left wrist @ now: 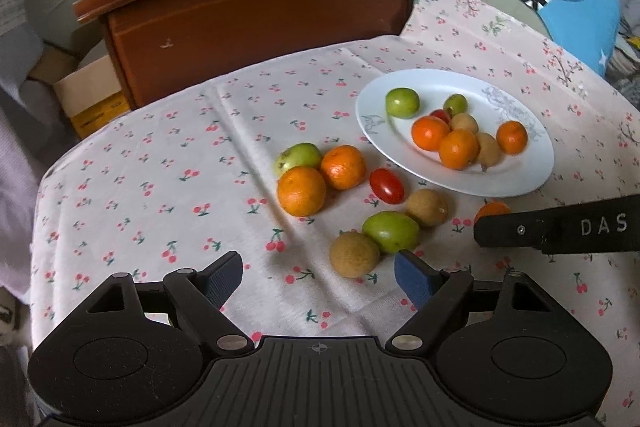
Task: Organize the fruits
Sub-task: 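Grasp a brown round fruit with left gripper while right gripper grasps a tangerine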
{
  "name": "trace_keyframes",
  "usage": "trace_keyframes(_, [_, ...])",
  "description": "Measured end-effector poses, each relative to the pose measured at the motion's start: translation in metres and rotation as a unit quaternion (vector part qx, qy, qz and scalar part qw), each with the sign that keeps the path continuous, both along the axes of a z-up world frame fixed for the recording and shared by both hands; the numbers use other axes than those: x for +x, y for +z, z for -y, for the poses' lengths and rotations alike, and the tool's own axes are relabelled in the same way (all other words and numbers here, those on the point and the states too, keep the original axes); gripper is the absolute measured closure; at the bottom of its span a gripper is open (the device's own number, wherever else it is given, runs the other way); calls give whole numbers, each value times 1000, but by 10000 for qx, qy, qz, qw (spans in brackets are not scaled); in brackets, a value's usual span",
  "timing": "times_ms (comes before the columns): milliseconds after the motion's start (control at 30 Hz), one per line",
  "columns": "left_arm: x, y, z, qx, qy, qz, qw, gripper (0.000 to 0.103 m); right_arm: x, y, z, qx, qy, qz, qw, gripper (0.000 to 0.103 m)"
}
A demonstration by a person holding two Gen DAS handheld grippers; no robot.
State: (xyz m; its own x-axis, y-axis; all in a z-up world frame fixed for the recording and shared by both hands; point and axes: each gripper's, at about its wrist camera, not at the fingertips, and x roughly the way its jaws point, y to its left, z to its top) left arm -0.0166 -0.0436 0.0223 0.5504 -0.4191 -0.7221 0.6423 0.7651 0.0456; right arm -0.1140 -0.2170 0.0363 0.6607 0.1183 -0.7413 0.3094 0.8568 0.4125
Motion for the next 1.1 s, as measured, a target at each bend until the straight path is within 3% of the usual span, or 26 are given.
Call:
trace_keyframes(167, [2,-6,4,-50,-137,-25,9999,25,-1,0,1,61,-36,-22,10000,75])
trace_keyframes(500, [7,-9,5,-306,-275,-204,9989,65,0,0,1,126,-78,-49,9999,74])
trace_keyframes(667, [1,-8,7,-274,-355,-144,9989,75,1,-1,0,124,-60,-50,9999,74])
trace_keyframes(800, [1,-6,6,-309,-249,-191,9990,77,1,-1,0,125,-60,-49,9999,74])
trace_keyframes(1100, [-1,13,-9,-839,-30,-340,9959,77,-1,4,0,162,14,70,9998,75])
